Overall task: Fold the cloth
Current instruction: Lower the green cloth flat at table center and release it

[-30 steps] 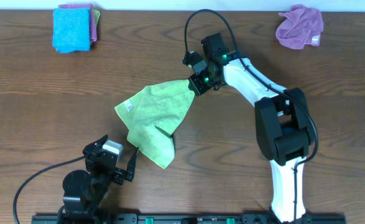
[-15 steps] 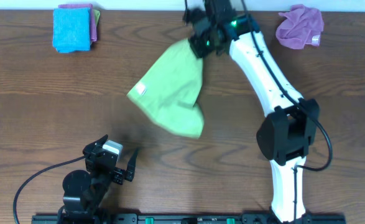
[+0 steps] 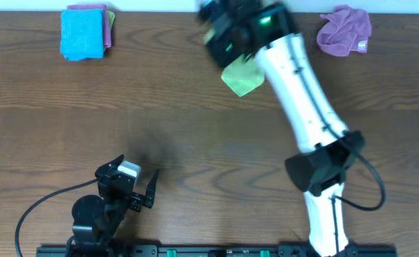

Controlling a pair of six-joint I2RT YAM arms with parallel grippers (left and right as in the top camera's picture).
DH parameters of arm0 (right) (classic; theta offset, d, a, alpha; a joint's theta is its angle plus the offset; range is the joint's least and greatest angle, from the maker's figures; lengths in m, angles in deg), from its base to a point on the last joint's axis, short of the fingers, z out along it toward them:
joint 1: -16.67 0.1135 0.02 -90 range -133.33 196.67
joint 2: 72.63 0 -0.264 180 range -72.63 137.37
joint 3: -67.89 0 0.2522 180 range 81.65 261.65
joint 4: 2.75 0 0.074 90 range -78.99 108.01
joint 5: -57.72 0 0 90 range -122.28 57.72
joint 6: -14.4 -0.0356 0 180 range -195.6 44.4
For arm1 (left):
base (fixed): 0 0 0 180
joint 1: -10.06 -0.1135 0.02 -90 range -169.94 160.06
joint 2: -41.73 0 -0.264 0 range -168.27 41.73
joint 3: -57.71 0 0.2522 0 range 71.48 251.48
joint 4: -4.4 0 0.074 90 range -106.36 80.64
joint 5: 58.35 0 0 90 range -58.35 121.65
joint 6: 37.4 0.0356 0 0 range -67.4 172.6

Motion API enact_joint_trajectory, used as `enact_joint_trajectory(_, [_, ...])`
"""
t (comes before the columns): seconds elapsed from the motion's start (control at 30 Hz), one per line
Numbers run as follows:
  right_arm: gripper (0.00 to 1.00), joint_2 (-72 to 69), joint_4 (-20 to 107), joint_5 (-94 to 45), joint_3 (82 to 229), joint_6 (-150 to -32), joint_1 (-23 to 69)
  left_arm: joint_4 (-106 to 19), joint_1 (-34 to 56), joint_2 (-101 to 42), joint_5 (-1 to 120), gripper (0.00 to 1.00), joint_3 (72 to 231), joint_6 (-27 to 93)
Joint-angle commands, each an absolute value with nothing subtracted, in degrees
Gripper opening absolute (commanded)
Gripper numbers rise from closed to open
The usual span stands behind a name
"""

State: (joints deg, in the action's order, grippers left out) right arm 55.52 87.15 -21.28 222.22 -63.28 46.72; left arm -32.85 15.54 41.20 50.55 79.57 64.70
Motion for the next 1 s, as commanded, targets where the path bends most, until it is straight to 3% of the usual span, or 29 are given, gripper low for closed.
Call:
enact_joint_trajectory(0.0, [0.01,54.78,92.88,-5.48,219.47,-55.48,53.21,-33.11,15.71,41.52,50.35,0.95,78.39,65.5])
enact_joint_trajectory(0.1, [0.02,54.78,98.41,-7.77,217.8,-49.75,57.14,-33.11,15.71,41.52,50.35,0.95,78.39,65.48])
enact_joint_trajectory(0.13, [0.4,54.78,98.8,-10.7,217.67,-49.79,57.82,-33.11,15.71,41.52,50.35,0.95,78.39,65.5])
enact_joint_trajectory(0.17, [0.99,54.78,98.62,-14.26,217.63,-49.84,58.15,-33.11,15.71,41.52,50.35,0.95,78.39,65.48])
enact_joint_trajectory(0.47, [0.99,55.68,92.05,-19.7,210.7,-52.46,49.93,-33.11,15.71,41.52,50.35,0.95,78.39,65.48])
enact_joint_trajectory(0.6, [0.99,55.9,88.44,-12.93,200.38,-52.37,45.71,-33.11,15.71,41.52,50.35,0.95,78.39,65.5])
enact_joint_trajectory(0.7, [0.63,55.9,88.09,-9.58,197.08,-52.37,44.09,-33.11,15.71,41.52,50.35,0.95,78.39,65.5])
enact_joint_trajectory(0.73, [0.14,55.9,87.98,-10.17,196.56,-51.96,43.83,-33.11,15.71,41.52,50.35,0.95,78.39,65.5])
enact_joint_trajectory(0.77, [0.01,55.9,88.0,-10.76,196.36,-51.96,43.59,-33.11,15.71,41.52,50.35,0.95,78.39,65.5])
enact_joint_trajectory(0.97, [0.02,52.79,88.57,-10.94,196.41,-51.96,42.08,-33.13,15.71,41.52,50.35,0.95,78.39,65.5])
